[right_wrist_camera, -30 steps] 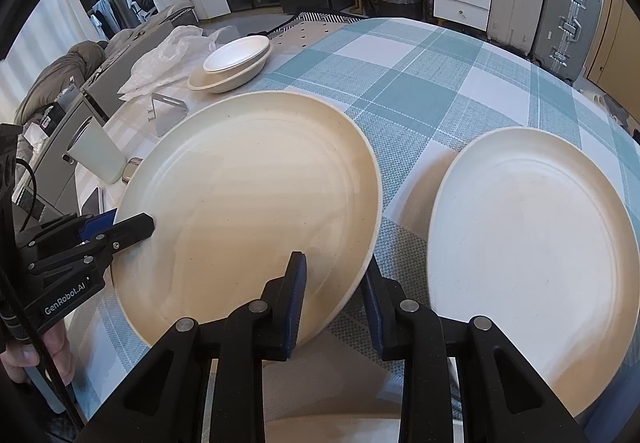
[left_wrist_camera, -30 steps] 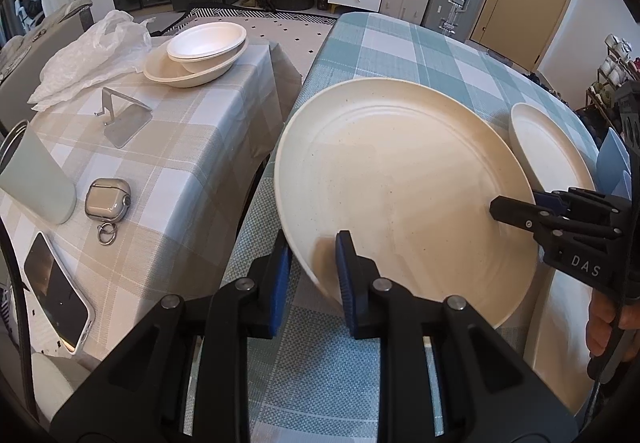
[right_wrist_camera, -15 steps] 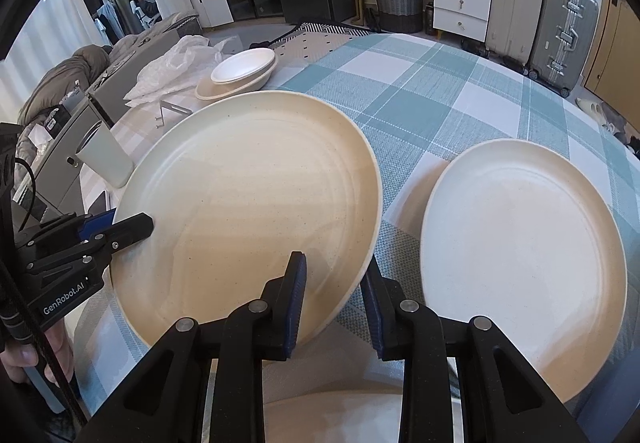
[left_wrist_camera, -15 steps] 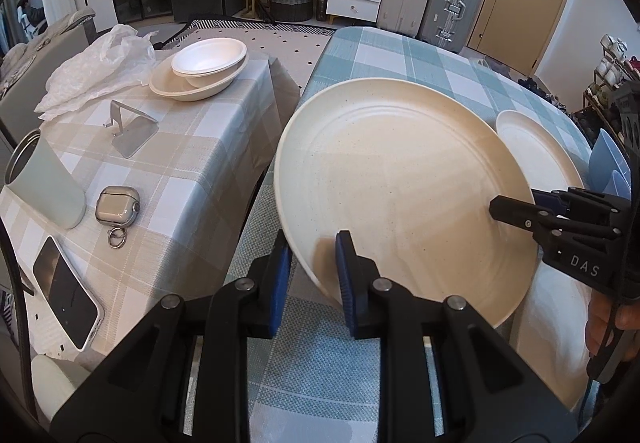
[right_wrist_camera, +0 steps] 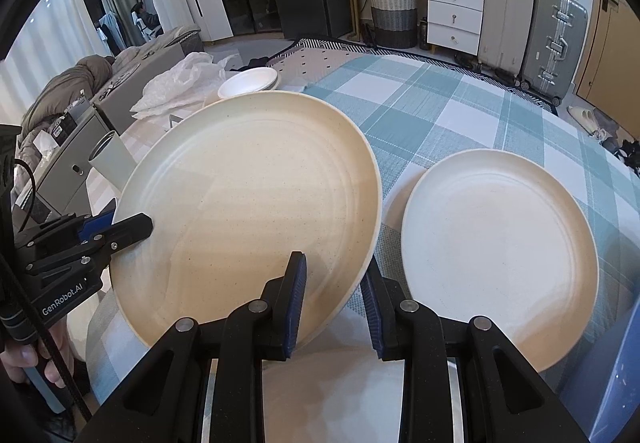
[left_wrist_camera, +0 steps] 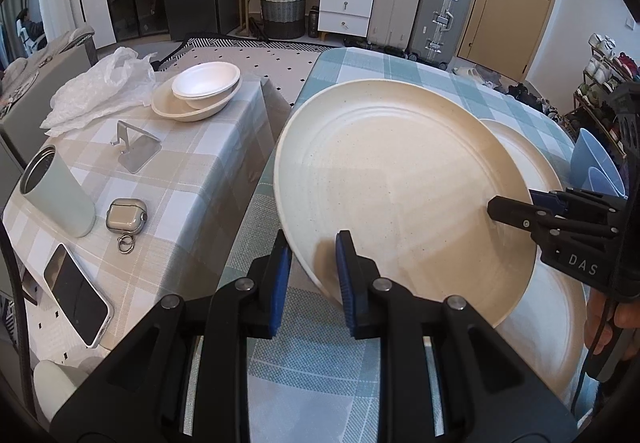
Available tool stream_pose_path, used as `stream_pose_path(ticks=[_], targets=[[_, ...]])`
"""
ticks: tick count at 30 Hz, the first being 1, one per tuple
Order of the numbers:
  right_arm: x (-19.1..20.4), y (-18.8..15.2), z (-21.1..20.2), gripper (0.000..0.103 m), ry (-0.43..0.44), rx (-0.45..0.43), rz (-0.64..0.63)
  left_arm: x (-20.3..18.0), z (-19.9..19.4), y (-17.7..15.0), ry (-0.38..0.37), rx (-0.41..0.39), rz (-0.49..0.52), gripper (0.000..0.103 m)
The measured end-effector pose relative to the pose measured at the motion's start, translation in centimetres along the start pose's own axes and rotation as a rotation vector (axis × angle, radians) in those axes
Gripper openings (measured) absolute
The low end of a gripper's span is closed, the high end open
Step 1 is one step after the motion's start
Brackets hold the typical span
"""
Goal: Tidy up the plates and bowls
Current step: 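Lift and carry the cream plate with both tools over another cream plate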
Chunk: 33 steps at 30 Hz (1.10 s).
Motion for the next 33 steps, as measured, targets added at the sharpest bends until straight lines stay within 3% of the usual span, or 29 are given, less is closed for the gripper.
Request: stream_pose_path(ticks=[15,33], targets=[[0.1,-3.1,-5.6,0.028,-0.038,-0.05,0.024,-3.6,-4.6,-2.4,-0.029,-0.031,0.058,0.02],[-0.6,-7.2,-9.7,0.028,-0.068,-0.08,0.075,-7.9,-7.4,-5.8,-0.059,-0.037,0.131,0.02]])
Point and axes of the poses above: each gripper's, at about its wrist camera, not at the fingertips, and z roughly the way its jaws point, x to its left, y to its top, the point moved 5 cm from there along z, roughly the way its jaws point, and after that the axes turned 8 degrees about -z, right-handed, at the moved point
